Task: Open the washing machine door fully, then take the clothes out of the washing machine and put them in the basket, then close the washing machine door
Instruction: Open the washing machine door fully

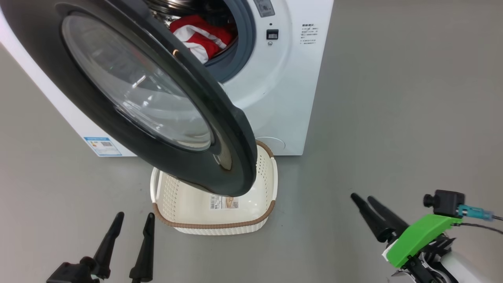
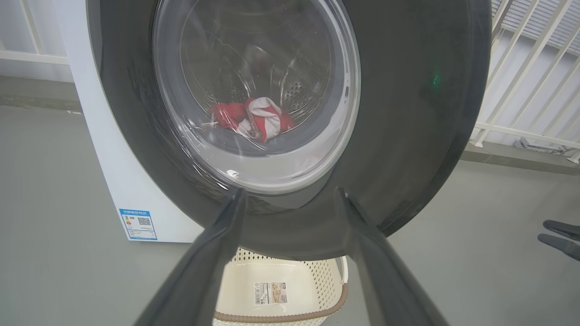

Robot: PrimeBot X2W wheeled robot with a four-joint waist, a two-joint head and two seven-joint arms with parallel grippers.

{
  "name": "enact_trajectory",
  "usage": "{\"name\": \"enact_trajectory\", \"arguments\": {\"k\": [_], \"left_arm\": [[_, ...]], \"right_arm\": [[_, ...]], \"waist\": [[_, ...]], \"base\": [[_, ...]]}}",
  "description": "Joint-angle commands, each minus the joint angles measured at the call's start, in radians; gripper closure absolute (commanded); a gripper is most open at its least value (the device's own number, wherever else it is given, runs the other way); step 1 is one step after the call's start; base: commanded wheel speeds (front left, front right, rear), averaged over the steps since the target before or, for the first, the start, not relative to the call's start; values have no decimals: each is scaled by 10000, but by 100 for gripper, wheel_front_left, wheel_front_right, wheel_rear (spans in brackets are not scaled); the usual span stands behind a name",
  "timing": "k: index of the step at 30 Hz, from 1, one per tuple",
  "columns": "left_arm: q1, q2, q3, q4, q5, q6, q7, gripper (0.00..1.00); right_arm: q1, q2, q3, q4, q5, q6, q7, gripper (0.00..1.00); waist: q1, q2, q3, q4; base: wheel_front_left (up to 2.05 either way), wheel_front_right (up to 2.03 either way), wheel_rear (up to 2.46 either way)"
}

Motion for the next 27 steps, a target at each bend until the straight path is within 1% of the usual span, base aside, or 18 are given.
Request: {"name": "enact_trajectory", "arguments": {"k": [1, 4, 6, 8, 10, 13, 19, 27], "left_arm": [[2, 152, 412, -245, 153, -56, -80, 0], [35, 156, 401, -226, 165, -56, -80, 0], [46, 157, 403, -214, 171, -56, -80, 0], [63, 155, 407, -205, 175, -56, -80, 0], [71, 155, 412, -206, 175, -56, -80, 0], [85, 160, 386, -199, 167, -56, -80, 0], [83, 173, 377, -180, 149, -56, -80, 0], [29, 170, 383, -198, 156, -56, -80, 0]], "right_arm": [[128, -312, 217, -311, -369, 77, -603, 0], [172, -477, 466, -269, -779, 77, -1464, 0], [183, -592, 696, -144, -1206, 77, -1841, 0], [211, -628, 885, -71, -1591, 77, -2065, 0], [234, -611, 909, -24, -1739, 77, -2134, 0], [331, -567, 884, 121, -2346, 77, -2223, 0], [909, 27, -628, -401, -4022, 77, -2235, 0], [1822, 875, -2593, -1400, -6835, 77, -2237, 0]], "waist": [[0, 0, -19, -64], [0, 0, -53, -116], [0, 0, -74, -142], [0, 0, -100, -164], [0, 0, -105, -175], [0, 0, -134, -181], [0, 0, -139, -184], [0, 0, -93, -154]], "base": [[0, 0, 0], [0, 0, 0], [0, 0, 0], [0, 0, 0], [0, 0, 0], [0, 0, 0], [0, 0, 0], [0, 0, 0]]}}
